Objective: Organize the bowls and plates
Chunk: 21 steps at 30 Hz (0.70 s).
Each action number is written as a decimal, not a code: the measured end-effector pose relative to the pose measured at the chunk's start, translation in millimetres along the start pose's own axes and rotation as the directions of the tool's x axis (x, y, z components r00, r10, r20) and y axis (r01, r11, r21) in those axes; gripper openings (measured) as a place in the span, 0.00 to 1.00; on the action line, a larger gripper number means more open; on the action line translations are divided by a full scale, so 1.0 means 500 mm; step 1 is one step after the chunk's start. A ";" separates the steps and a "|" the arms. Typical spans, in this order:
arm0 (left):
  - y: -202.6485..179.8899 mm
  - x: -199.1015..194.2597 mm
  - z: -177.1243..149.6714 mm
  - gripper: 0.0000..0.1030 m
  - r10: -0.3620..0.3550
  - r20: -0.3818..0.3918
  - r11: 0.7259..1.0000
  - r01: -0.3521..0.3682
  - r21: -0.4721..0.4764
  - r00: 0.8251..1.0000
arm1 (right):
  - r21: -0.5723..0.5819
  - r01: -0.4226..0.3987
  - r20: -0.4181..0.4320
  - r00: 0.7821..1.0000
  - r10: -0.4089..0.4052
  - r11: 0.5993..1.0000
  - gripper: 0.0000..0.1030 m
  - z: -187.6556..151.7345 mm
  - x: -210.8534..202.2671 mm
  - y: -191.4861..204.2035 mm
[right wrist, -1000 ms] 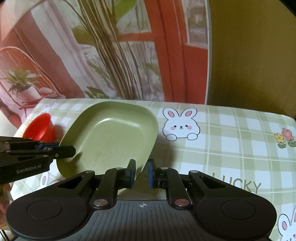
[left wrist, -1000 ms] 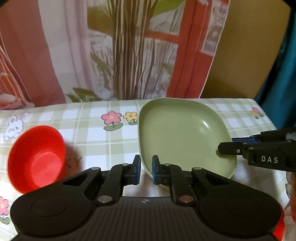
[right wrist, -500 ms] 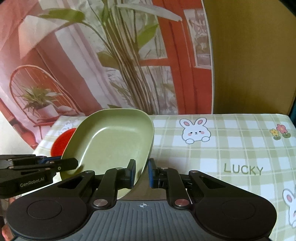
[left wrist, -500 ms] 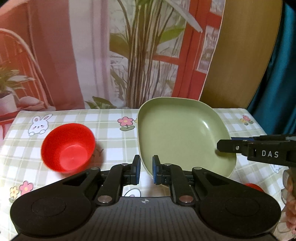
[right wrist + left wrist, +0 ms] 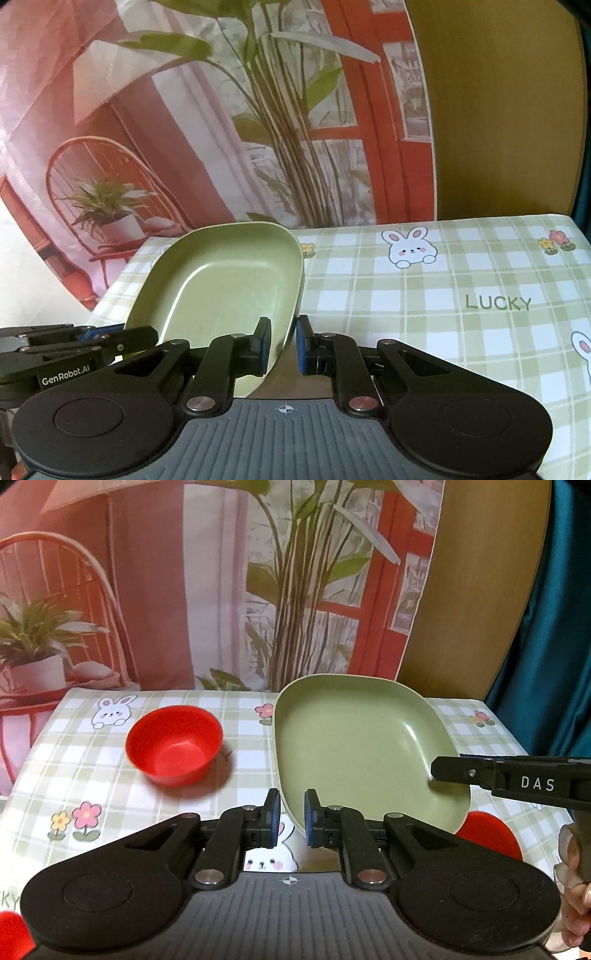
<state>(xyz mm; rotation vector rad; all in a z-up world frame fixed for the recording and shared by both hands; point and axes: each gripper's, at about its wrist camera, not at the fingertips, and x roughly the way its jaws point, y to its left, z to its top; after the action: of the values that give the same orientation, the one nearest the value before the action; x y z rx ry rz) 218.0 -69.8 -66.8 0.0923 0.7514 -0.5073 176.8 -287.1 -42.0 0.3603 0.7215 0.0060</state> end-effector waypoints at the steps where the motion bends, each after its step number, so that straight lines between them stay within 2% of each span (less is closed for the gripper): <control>1: 0.000 -0.007 -0.005 0.14 0.002 0.002 1.000 -0.002 0.000 1.000 | 0.000 -0.001 0.002 1.000 0.001 1.000 0.13 -0.006 -0.005 0.004; 9: 0.000 -0.049 -0.043 0.14 0.009 0.006 1.000 -0.009 -0.013 1.000 | 0.011 -0.011 -0.005 1.000 0.011 1.000 0.14 -0.055 -0.024 0.018; 21: 0.002 -0.057 -0.096 0.14 0.015 -0.051 1.000 -0.016 -0.024 0.999 | 0.025 -0.011 -0.048 0.999 0.012 1.000 0.14 -0.123 -0.027 0.022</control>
<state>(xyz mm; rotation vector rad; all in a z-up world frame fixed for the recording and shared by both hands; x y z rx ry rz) 170.8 -44.9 -82.8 0.0883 0.8062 -0.4821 128.3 -258.9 -72.2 0.3893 0.7678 0.0166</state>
